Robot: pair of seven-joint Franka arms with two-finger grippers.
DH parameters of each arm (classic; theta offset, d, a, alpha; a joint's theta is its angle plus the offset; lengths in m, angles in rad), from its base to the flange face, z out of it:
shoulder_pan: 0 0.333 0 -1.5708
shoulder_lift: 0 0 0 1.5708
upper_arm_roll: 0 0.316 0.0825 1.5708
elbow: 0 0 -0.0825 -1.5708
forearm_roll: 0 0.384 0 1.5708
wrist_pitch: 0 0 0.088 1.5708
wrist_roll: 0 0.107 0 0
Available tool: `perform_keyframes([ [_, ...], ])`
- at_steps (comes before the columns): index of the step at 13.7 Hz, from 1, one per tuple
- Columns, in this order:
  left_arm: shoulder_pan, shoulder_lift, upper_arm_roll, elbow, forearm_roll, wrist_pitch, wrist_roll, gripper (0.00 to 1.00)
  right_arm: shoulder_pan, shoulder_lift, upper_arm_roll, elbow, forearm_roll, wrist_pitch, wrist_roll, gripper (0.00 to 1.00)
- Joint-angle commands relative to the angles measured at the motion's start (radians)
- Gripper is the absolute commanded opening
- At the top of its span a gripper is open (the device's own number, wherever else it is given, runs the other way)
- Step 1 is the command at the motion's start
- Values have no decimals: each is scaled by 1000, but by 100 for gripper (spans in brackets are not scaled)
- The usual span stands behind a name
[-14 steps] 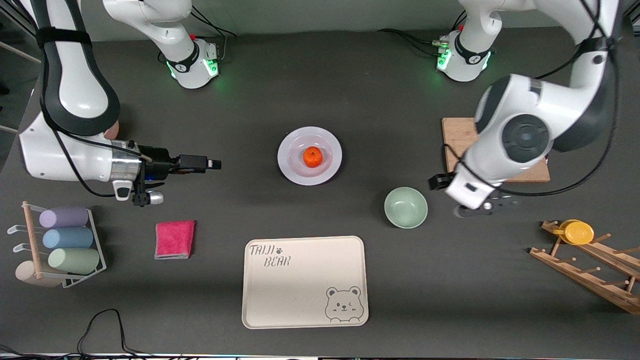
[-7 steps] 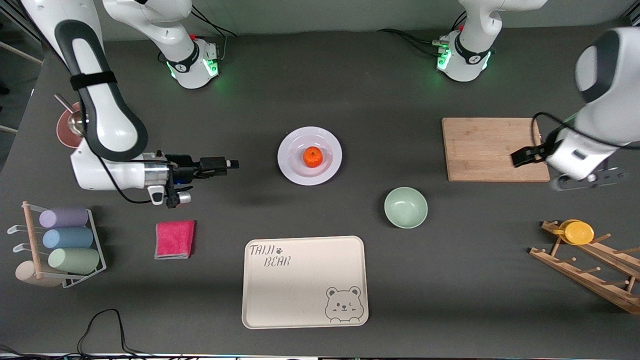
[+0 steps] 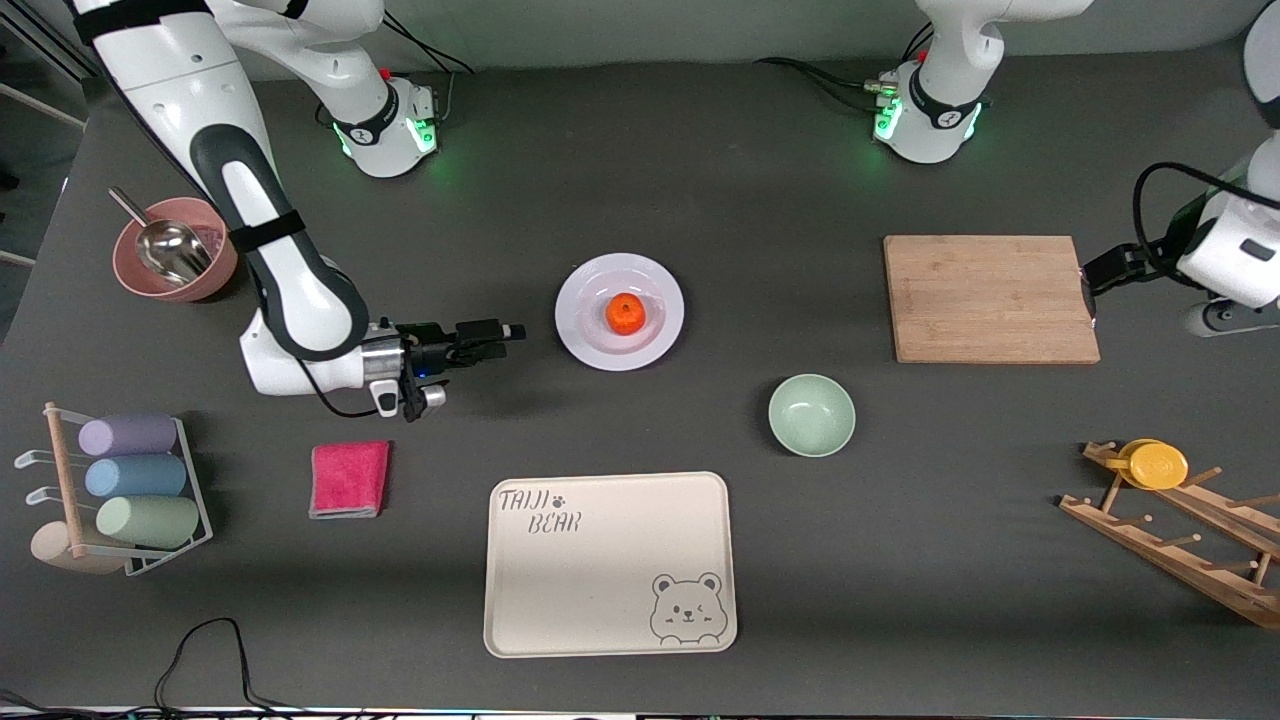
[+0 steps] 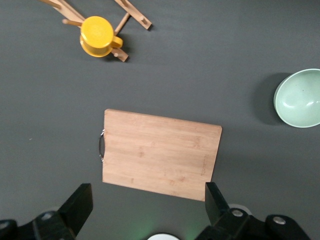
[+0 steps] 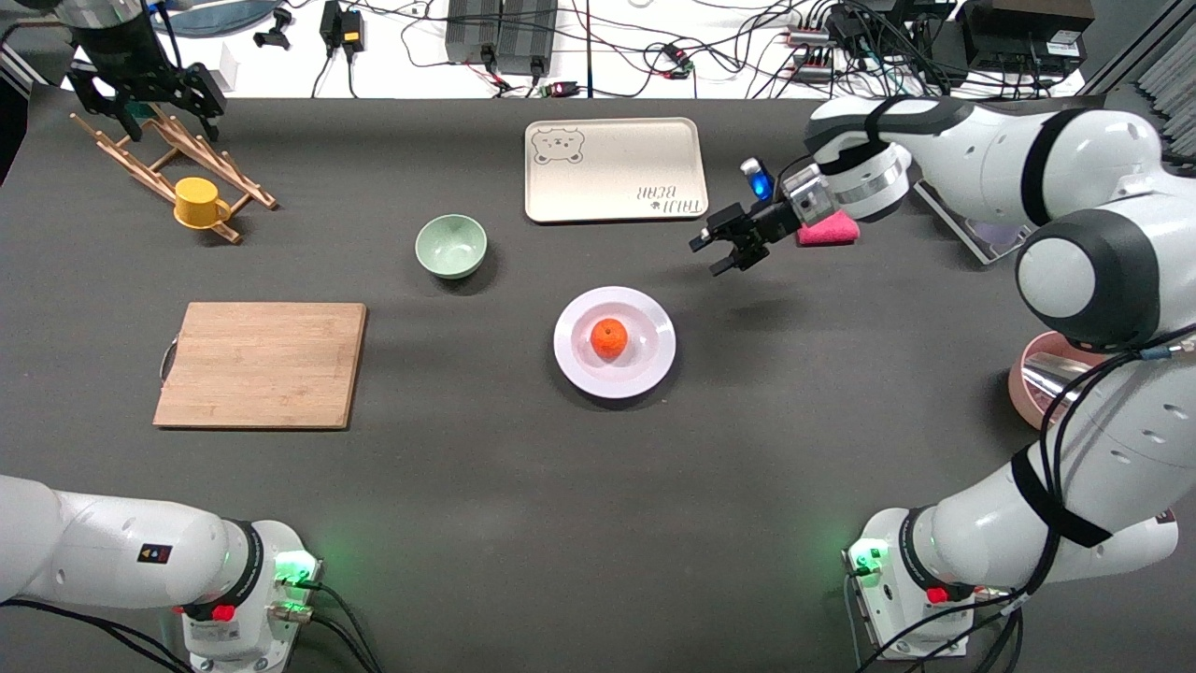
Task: Place orange and plate with both arms
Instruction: 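Raise the left gripper away while the right gripper reaches the plate rim, then close the right gripper on the white plate rim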
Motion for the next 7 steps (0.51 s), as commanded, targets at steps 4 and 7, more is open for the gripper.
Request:
perform_keyframes([
  [4, 14, 138, -26, 161, 19, -138, 31, 100, 41, 87, -3, -44, 154, 37, -243, 100],
  [7, 0, 147, -33, 148, 17, -141, 31, 100, 39, 133, -3, -43, 164, 39, -306, 100],
])
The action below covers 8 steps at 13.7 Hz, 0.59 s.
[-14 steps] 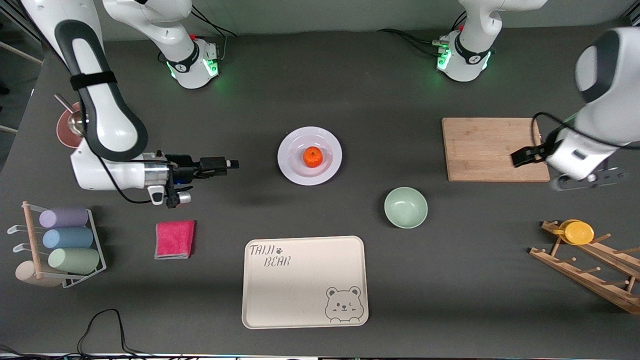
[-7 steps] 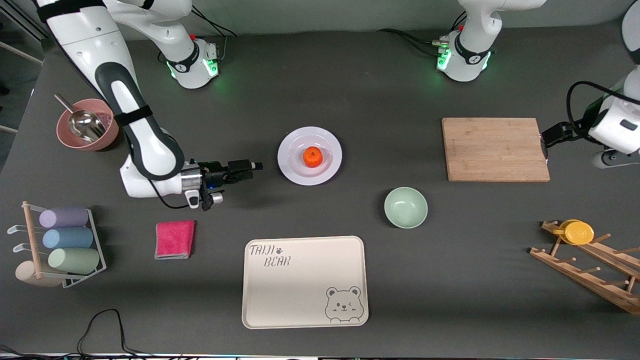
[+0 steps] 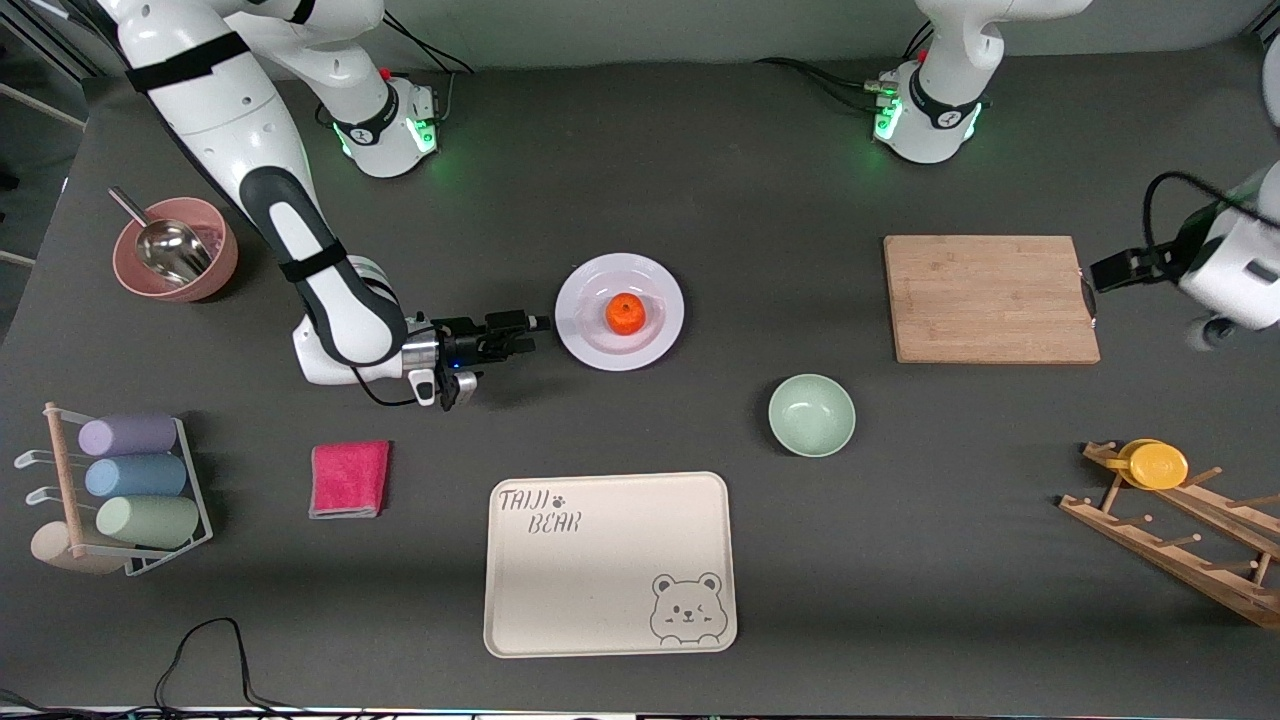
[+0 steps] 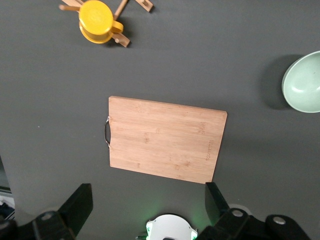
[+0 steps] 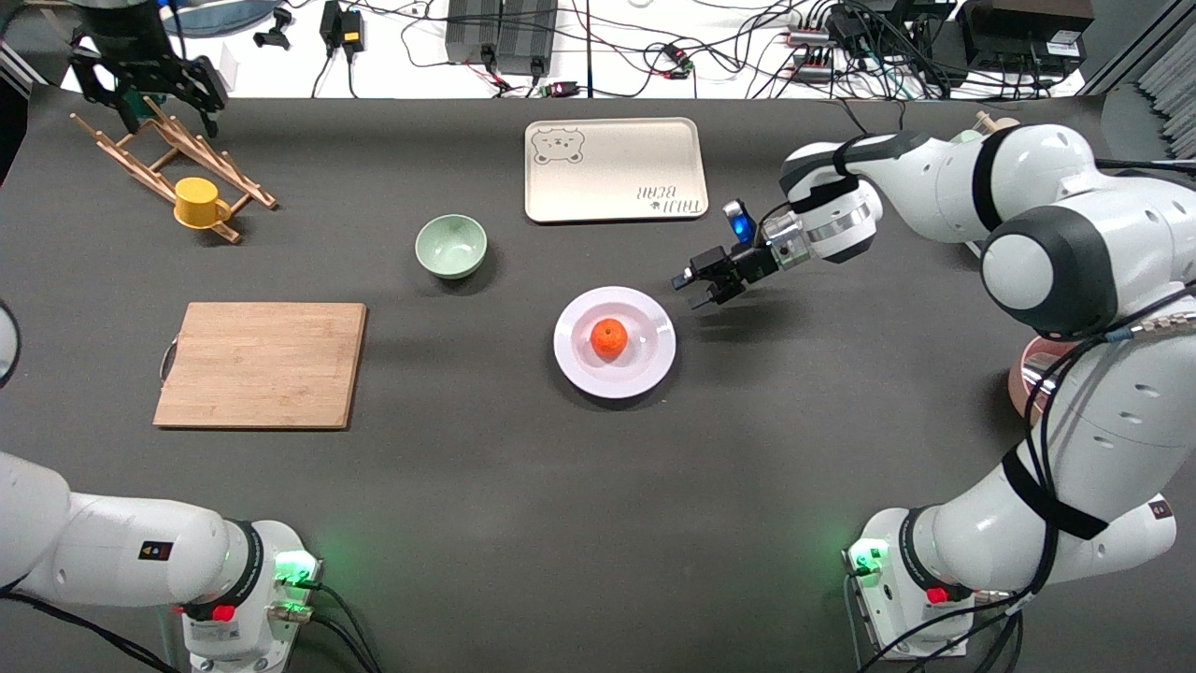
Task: Place orange and plate with both arms
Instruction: 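Close the right gripper on the white plate rim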
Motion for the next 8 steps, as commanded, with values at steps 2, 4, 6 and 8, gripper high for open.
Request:
perform_keyframes([
  [2, -31, 21, -5, 31, 12, -33, -1, 100, 22, 31, 0, 4, 47, 33, -67, 100],
  [4, -31, 26, -4, 30, 12, -29, -1, 100, 63, 34, 0, 4, 62, 82, -66, 100],
  [6, -30, 32, -4, 33, 15, -16, 2, 100, 85, 36, 0, 4, 90, 88, -66, 100],
  [8, -25, 40, -4, 36, 15, -10, 8, 100, 89, 39, 0, 3, 92, 90, -66, 100],
])
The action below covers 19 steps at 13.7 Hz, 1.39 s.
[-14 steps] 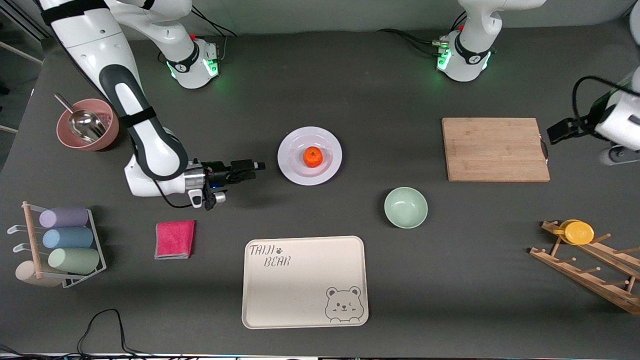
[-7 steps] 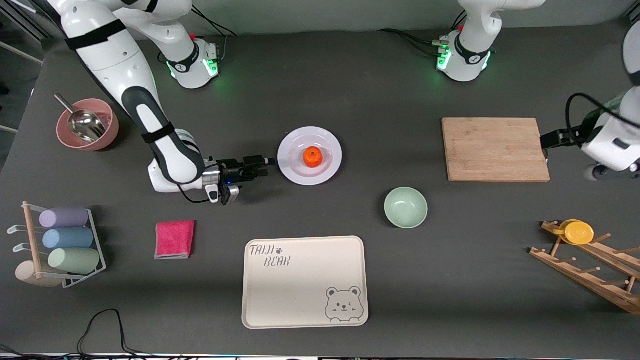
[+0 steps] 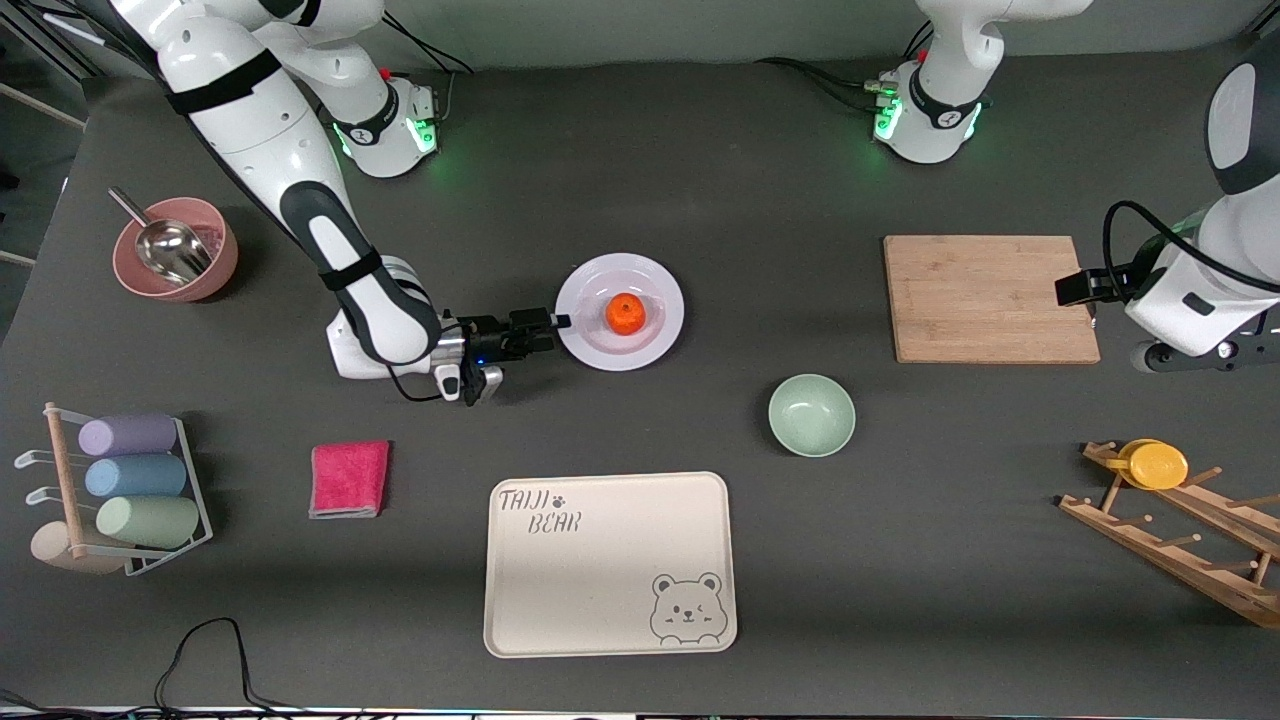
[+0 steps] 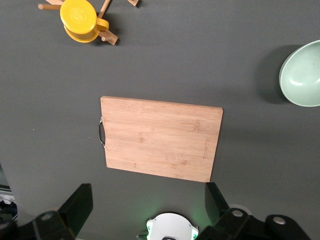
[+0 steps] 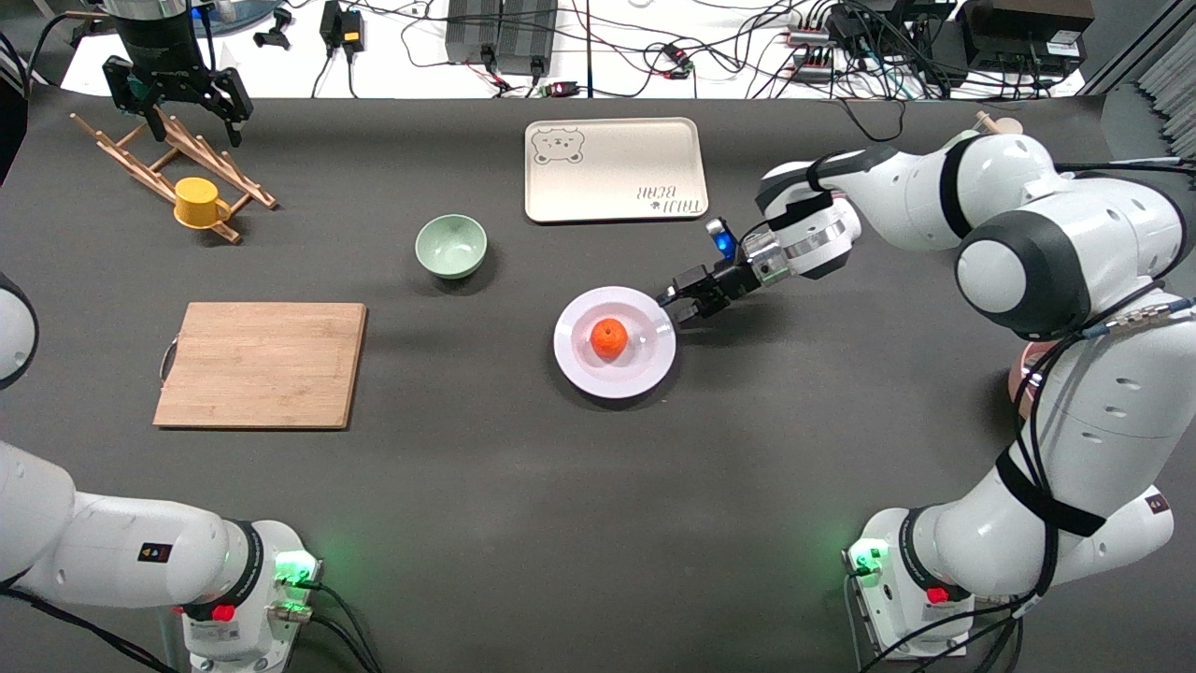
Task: Place orange and plate with both arms
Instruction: 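Close the right gripper on the white plate rim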
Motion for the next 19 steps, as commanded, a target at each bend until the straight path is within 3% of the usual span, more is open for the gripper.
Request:
perform_keyframes([
  [1, -5, 21, 8, 29, 13, -7, 9, 100, 8, 2, -3, 2, 31, 11, -24, 99],
  [5, -5, 24, 9, 28, 13, -2, 9, 100, 8, 4, -3, 2, 31, 11, -28, 84],
  [11, -2, 34, 12, 26, 14, -2, 11, 100, 24, 25, -3, 3, 41, 13, -50, 78],
  [16, 1, 35, 15, 26, 14, -2, 14, 100, 28, 25, -3, 2, 58, 13, -77, 31],
  [19, 3, 38, 20, 26, 14, -2, 14, 100, 28, 30, -3, 3, 58, 13, -77, 10],
])
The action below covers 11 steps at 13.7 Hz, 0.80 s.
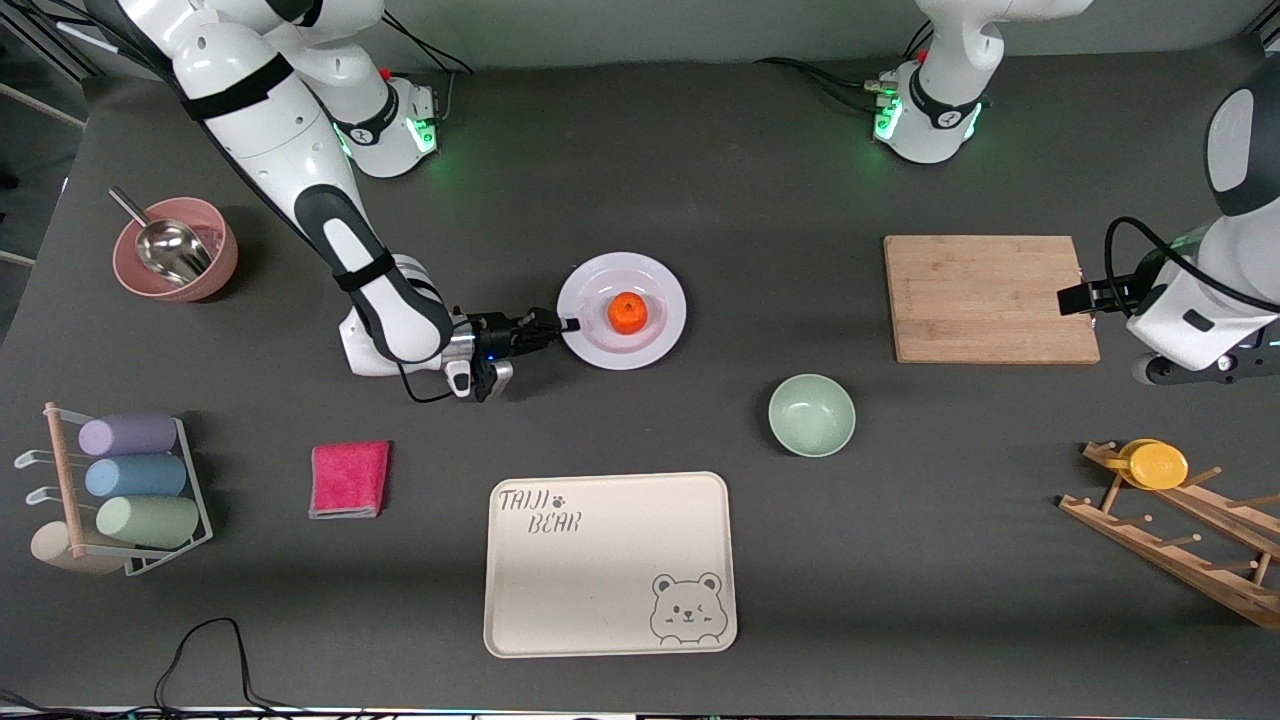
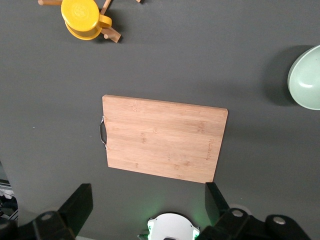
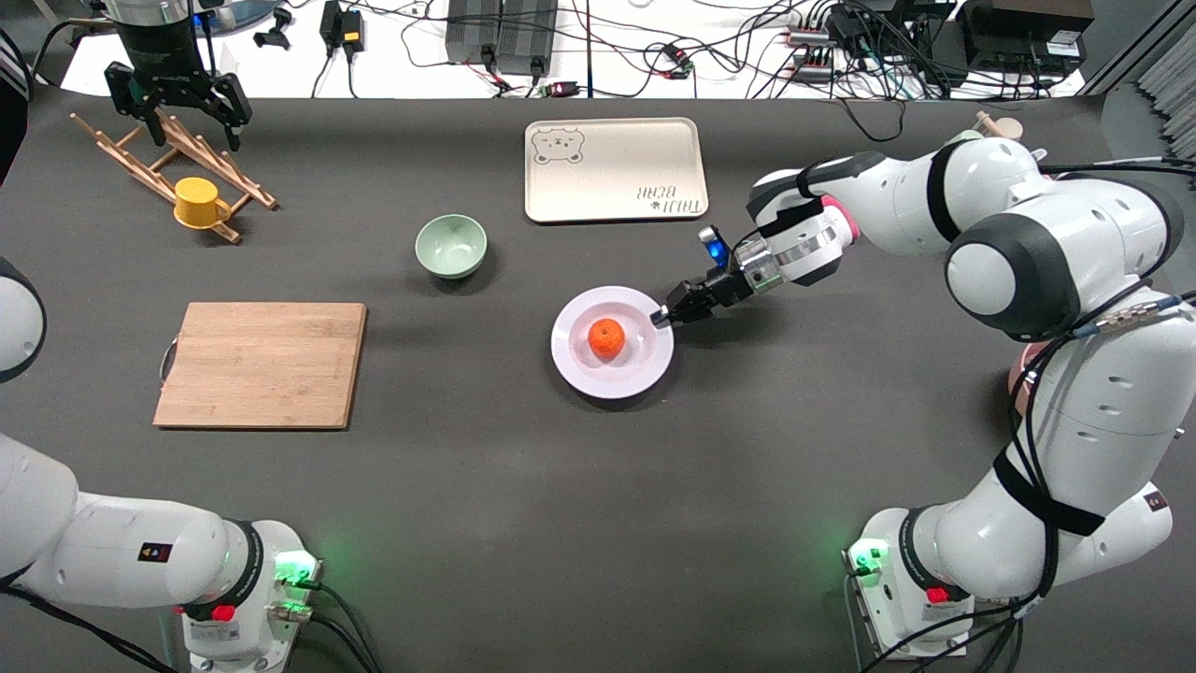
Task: Place orange and plate with both arms
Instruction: 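Close the right gripper on the white plate rim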
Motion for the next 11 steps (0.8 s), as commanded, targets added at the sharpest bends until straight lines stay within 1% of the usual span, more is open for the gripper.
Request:
perform_keyframes([
  [1, 0, 11, 5, 22, 11, -5, 13, 100, 14, 10, -3, 5, 35, 12, -34, 2],
  [2, 0, 11, 5, 22, 11, -5, 13, 100, 14, 10, -3, 6, 35, 12, -32, 0],
  [11, 0, 11, 5, 22, 11, -5, 15, 100, -3, -16, -6, 49, 35, -2, 61, 0],
])
